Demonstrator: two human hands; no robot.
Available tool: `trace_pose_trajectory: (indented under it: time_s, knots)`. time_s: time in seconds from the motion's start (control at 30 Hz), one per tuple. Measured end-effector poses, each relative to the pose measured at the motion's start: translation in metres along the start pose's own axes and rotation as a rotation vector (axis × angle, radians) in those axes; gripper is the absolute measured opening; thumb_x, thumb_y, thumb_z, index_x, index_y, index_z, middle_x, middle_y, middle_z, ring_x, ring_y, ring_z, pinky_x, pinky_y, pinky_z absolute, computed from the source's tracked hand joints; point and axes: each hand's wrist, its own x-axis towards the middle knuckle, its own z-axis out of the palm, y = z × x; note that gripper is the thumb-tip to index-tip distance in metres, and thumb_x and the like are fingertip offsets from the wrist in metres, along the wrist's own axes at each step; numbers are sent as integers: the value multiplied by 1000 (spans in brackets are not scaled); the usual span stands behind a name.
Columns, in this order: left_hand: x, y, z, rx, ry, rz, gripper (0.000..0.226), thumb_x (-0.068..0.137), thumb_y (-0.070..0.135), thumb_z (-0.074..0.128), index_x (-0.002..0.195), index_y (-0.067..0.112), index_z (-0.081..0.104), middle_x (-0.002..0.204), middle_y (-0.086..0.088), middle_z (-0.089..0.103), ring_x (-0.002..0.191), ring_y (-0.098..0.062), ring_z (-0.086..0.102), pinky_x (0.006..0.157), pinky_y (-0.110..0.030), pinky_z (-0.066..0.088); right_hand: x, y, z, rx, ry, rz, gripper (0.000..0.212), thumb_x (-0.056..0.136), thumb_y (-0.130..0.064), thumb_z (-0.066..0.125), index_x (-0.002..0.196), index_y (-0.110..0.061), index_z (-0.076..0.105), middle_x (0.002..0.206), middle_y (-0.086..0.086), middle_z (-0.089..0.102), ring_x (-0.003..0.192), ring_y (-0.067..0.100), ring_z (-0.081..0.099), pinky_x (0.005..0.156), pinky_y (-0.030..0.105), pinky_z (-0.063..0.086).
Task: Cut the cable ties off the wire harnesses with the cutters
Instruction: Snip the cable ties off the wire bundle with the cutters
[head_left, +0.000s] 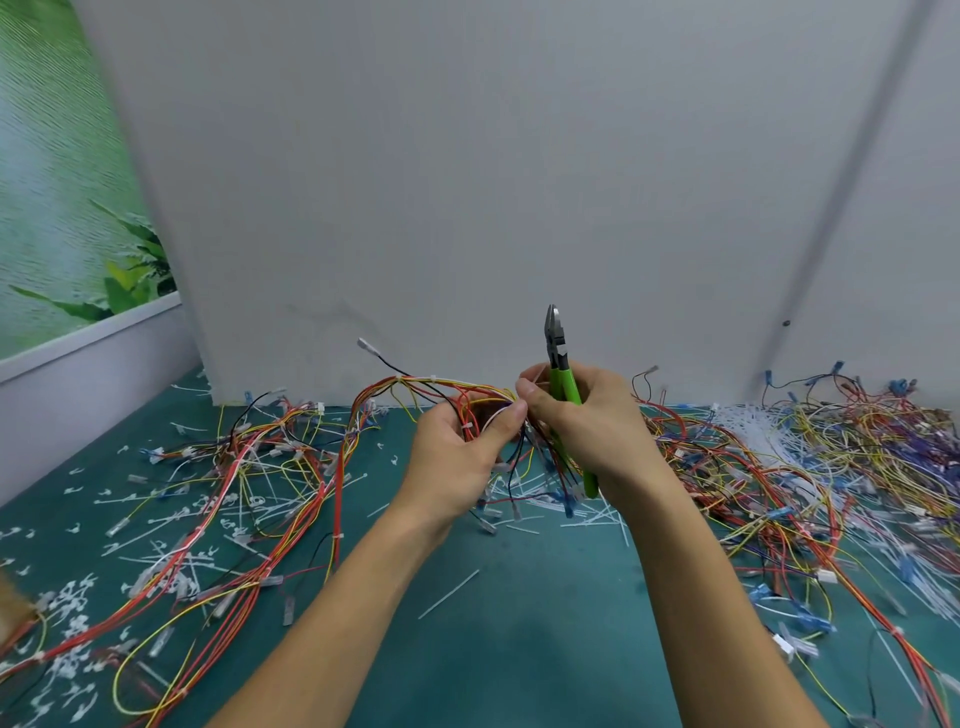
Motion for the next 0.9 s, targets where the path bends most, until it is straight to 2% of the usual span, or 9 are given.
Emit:
trace_pose_trajectory:
  time_s: [0.27, 0.43, 0.53, 0.63, 0.77, 0.9]
  knots:
    - [-1, 3, -2, 12, -31, 14, 6, 92, 28, 71, 94, 22, 73, 79, 14, 74, 66, 0, 66, 56, -14, 51, -1, -3, 0, 33, 4, 31, 4, 95, -23, 74, 95, -19, 75, 81, -8, 77, 78, -2, 71, 67, 11, 53]
    - [-2, 4, -1, 4, -49, 24, 9, 94, 25, 69, 99, 18, 73, 82, 11, 75, 69, 1, 66, 57, -15, 52, -2, -3, 5, 25, 35, -3, 5, 97, -16, 71, 92, -17, 73, 79, -5, 70, 69, -4, 62, 64, 9, 51]
    - [-2, 5, -2, 5, -52, 27, 8, 96, 22, 68, 99, 16, 72, 81, 11, 75, 69, 1, 67, 56, -14, 51, -3, -3, 9, 21, 48, -21, 12, 98, -14, 68, 87, -19, 71, 68, -15, 65, 65, -5, 58, 61, 9, 49]
    - [-2, 6, -4, 11, -63, 30, 7, 96, 21, 67, 97, 17, 73, 81, 10, 75, 72, 2, 67, 57, -14, 51, -4, -2, 13, 38, 63, -34, 16, 98, -11, 66, 85, -21, 70, 65, -16, 62, 64, 0, 56, 61, 13, 48]
    - [-1, 7, -6, -7, -82, 21, 7, 95, 27, 70, 91, 24, 76, 85, 7, 76, 79, -1, 69, 60, -15, 52, -4, -3, 14, 43, 87, -39, 18, 98, -11, 66, 84, -22, 69, 70, -9, 60, 65, 3, 53, 60, 14, 46]
    - [-1, 9, -4, -67, -124, -12, 9, 89, 35, 69, 90, 32, 78, 90, 4, 77, 86, -8, 70, 70, -20, 54, -3, -3, 10, 86, 84, -3, 14, 99, -13, 66, 88, -20, 69, 74, -5, 61, 74, 9, 56, 72, 27, 48]
